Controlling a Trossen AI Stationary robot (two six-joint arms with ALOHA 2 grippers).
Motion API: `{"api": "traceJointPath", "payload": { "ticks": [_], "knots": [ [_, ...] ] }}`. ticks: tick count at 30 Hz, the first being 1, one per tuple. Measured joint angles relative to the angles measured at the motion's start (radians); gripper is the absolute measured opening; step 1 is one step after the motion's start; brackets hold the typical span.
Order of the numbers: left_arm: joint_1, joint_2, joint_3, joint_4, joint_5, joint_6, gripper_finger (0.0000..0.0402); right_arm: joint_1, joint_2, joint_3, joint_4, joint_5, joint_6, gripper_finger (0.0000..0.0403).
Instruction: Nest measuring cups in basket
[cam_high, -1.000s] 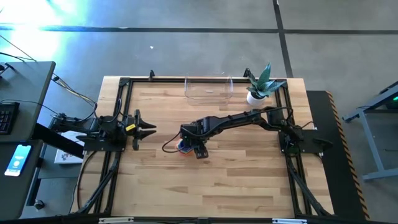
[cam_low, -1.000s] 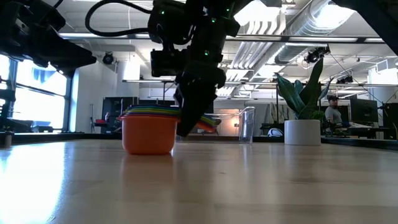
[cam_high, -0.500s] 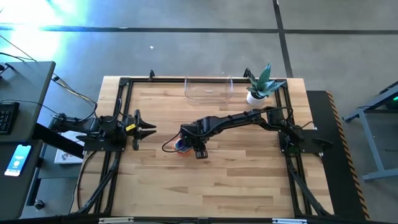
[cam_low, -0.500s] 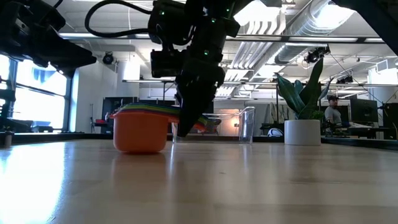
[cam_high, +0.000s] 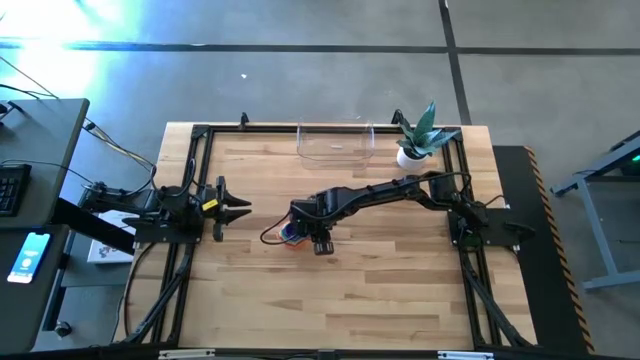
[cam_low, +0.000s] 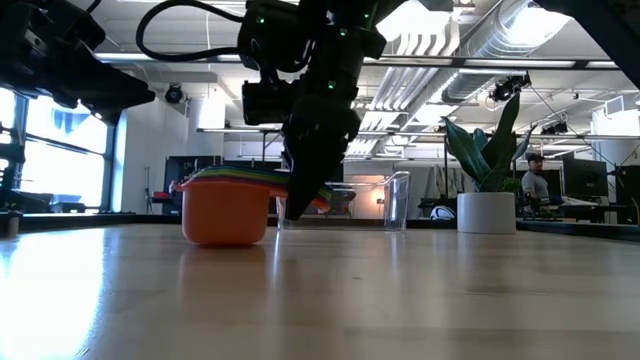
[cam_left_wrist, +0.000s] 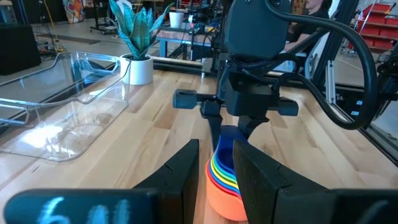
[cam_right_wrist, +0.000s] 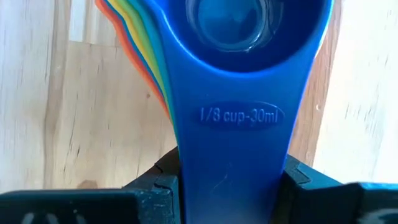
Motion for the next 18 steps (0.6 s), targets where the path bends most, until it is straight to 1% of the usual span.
{"api": "traceJointPath", "payload": {
  "ticks": [9,18],
  "knots": [
    [0.000,0.000,0.000,0.000,0.000,0.000,0.0090,0.000,0.000,0.000,0.000,0.053,0.000,0.0124],
    [0.000,0.000,0.000,0.000,0.000,0.000,0.0090,0.000,0.000,0.000,0.017,0.055,0.003,0.0124]
  ]
}}
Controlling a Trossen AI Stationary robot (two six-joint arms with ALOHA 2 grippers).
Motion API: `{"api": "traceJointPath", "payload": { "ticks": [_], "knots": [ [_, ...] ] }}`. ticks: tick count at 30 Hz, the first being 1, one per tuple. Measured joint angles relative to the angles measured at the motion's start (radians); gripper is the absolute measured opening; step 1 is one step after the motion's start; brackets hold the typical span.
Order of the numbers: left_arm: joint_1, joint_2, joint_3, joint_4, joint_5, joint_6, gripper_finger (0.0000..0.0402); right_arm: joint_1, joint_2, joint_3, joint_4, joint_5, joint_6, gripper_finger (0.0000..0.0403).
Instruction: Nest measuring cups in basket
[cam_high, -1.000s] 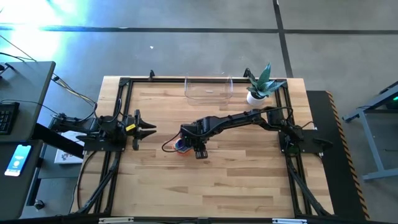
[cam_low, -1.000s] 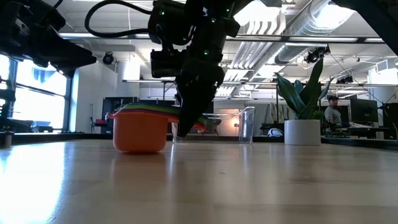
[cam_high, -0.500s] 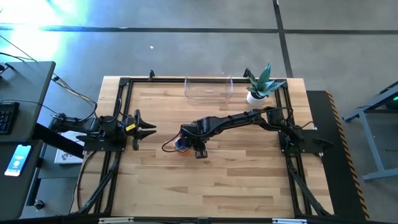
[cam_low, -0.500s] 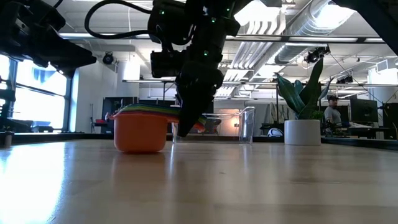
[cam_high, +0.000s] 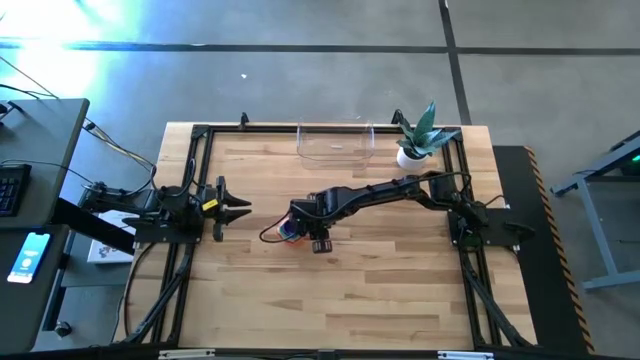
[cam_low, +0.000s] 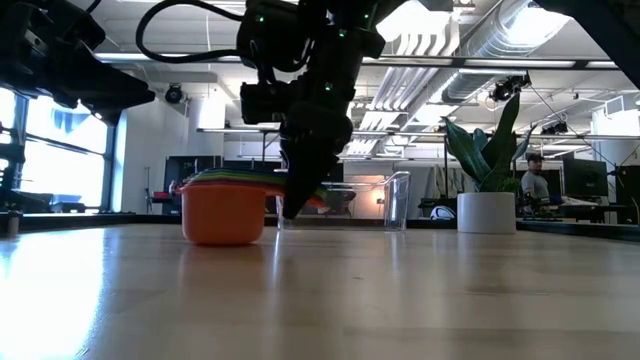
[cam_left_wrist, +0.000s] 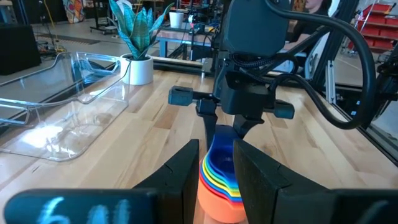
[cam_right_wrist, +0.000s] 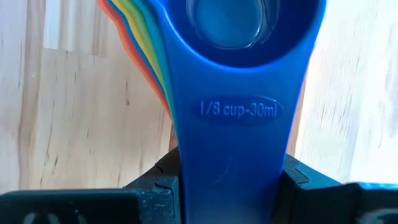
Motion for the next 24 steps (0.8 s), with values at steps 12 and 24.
{"api": "traceJointPath", "payload": {
  "ticks": [12,24],
  "knots": [
    [0.000,0.000,0.000,0.000,0.000,0.000,0.0090,0.000,0.000,0.000,0.059,0.004,0.088,0.0124],
    [0.000,0.000,0.000,0.000,0.000,0.000,0.0090,0.002,0.000,0.000,0.087,0.030,0.277,0.0122]
  ]
}}
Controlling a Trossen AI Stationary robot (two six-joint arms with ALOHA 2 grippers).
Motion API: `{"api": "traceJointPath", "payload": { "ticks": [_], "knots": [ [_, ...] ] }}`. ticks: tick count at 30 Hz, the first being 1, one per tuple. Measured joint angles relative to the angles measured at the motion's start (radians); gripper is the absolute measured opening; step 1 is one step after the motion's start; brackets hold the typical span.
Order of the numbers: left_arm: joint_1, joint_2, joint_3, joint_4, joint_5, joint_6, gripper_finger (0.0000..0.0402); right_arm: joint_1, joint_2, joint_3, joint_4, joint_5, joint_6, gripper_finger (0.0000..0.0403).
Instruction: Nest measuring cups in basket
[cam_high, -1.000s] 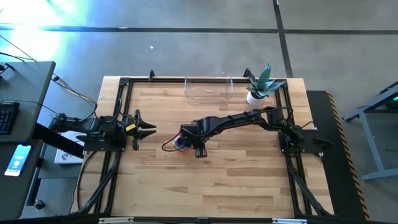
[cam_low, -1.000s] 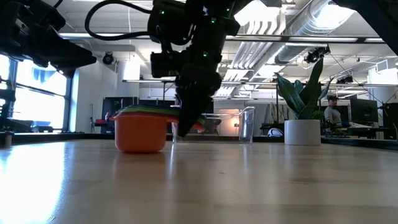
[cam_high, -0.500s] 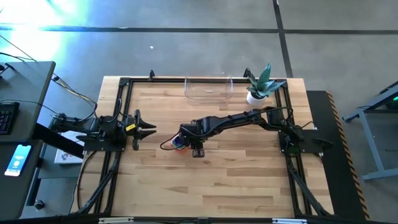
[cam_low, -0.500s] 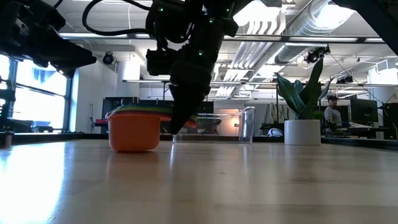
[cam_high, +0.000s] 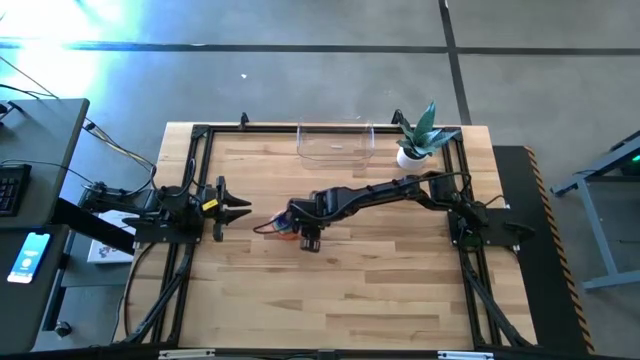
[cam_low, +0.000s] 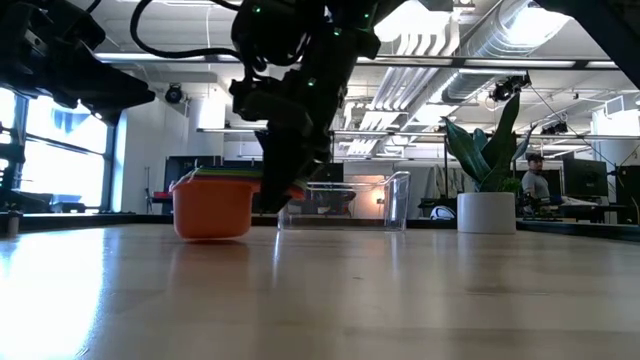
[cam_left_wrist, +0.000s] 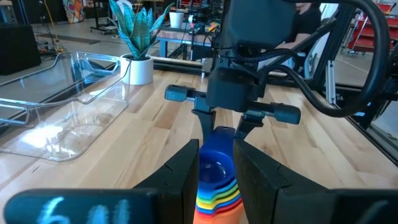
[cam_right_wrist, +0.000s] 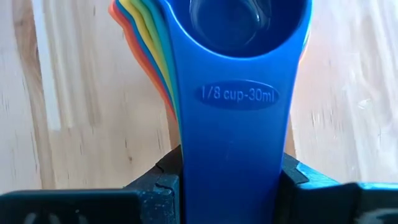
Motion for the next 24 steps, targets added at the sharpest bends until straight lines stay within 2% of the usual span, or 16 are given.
{"api": "traceJointPath", "payload": {
  "ticks": [24],
  "knots": [
    [0.000,0.000,0.000,0.000,0.000,0.000,0.0090,0.027,0.000,0.000,0.073,0.179,0.088,0.0122]
  ]
}}
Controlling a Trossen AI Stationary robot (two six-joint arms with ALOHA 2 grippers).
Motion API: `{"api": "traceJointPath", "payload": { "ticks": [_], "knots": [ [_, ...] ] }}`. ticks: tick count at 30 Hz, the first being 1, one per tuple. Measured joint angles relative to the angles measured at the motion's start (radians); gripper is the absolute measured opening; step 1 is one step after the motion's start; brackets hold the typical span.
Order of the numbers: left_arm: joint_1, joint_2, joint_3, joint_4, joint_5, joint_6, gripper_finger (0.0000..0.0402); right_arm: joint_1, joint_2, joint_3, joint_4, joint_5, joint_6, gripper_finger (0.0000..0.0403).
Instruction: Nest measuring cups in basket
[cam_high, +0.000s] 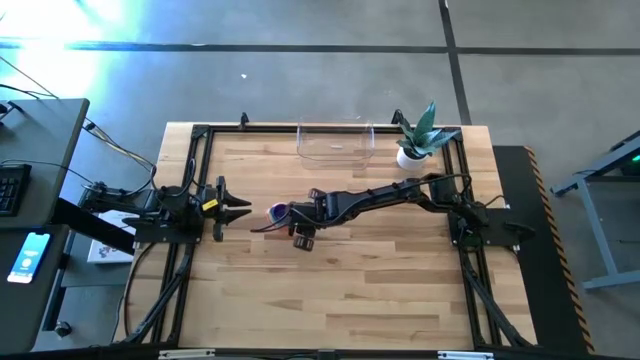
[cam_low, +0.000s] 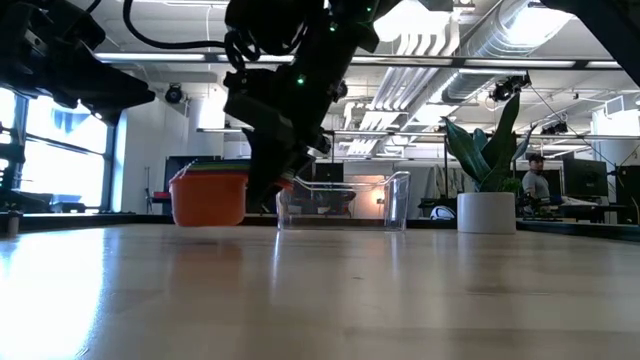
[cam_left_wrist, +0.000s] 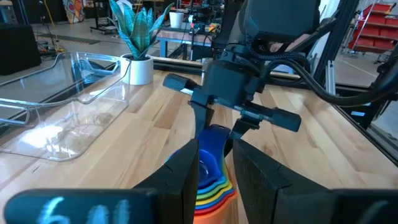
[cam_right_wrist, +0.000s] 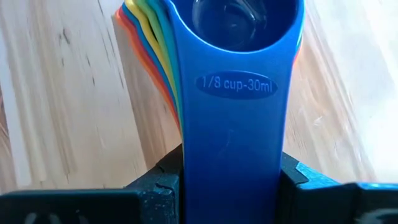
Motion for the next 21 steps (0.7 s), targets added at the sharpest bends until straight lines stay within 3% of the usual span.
{"api": "traceJointPath", "payload": {
  "ticks": [21],
  "knots": [
    [0.000,0.002,0.000,0.000,0.000,0.000,0.0090,-0.042,-0.071,0.000,0.000,0.063,0.005,0.0121]
  ]
}}
